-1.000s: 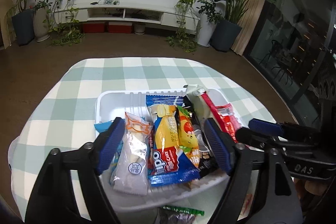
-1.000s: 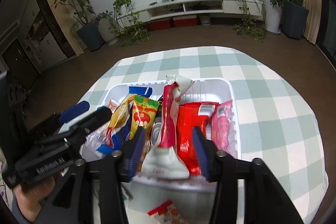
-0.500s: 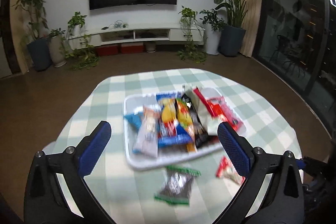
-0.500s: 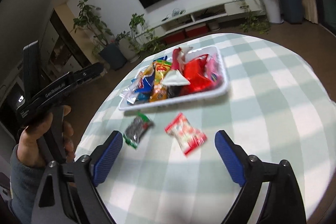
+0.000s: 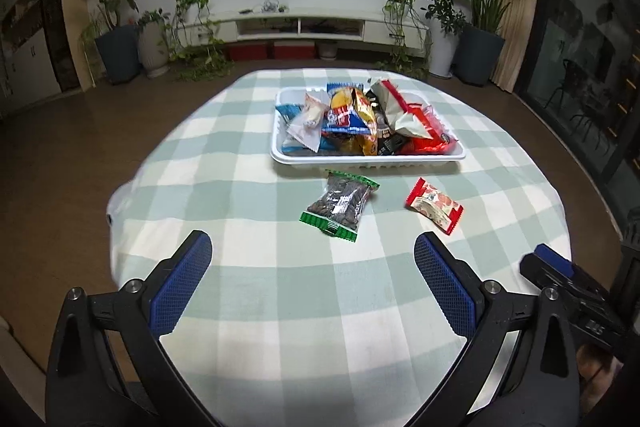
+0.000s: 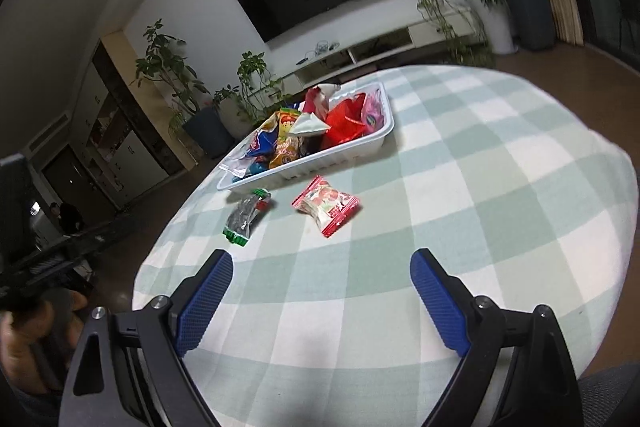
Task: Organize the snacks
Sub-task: 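Move the left gripper to the clear green-topped seed bag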
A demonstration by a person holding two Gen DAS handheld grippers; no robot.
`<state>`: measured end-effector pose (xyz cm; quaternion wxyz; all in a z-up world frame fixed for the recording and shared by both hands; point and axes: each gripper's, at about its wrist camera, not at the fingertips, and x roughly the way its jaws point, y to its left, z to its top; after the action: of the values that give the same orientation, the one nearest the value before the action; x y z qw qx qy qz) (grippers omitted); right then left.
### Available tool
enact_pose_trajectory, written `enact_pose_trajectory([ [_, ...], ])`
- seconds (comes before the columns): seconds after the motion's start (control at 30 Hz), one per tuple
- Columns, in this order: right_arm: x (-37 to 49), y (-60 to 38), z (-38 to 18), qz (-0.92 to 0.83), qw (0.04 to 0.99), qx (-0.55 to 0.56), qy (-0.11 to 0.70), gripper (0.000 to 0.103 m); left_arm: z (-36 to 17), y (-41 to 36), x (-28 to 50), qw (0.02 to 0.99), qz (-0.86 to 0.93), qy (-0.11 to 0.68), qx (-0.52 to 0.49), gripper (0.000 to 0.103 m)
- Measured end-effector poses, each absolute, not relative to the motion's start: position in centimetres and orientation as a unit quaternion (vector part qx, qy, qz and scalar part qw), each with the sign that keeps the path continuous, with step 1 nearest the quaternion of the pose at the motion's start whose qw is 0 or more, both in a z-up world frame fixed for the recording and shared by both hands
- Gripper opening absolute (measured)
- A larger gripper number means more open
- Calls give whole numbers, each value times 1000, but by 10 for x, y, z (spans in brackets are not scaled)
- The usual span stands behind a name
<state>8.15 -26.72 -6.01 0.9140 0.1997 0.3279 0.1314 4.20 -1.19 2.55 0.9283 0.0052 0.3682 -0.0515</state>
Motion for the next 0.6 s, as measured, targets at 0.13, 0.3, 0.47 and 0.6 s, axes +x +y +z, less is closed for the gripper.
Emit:
enact_pose_trajectory([
  [0.13, 78, -270, -60, 132, 914, 207, 324, 92, 44, -14, 23, 933, -42, 358, 14, 103],
  [0.3, 73, -275, -55, 132, 918, 209, 311, 92, 60, -19, 9, 937, -38, 346, 28, 103],
  [0.47, 71, -277, -57, 126, 917, 211, 313, 92, 60, -22, 13, 934, -41, 353, 32, 103],
  [0.6, 73, -277, -59, 123, 918, 209, 315, 92, 51, -21, 29, 931, -42, 363, 26, 103],
])
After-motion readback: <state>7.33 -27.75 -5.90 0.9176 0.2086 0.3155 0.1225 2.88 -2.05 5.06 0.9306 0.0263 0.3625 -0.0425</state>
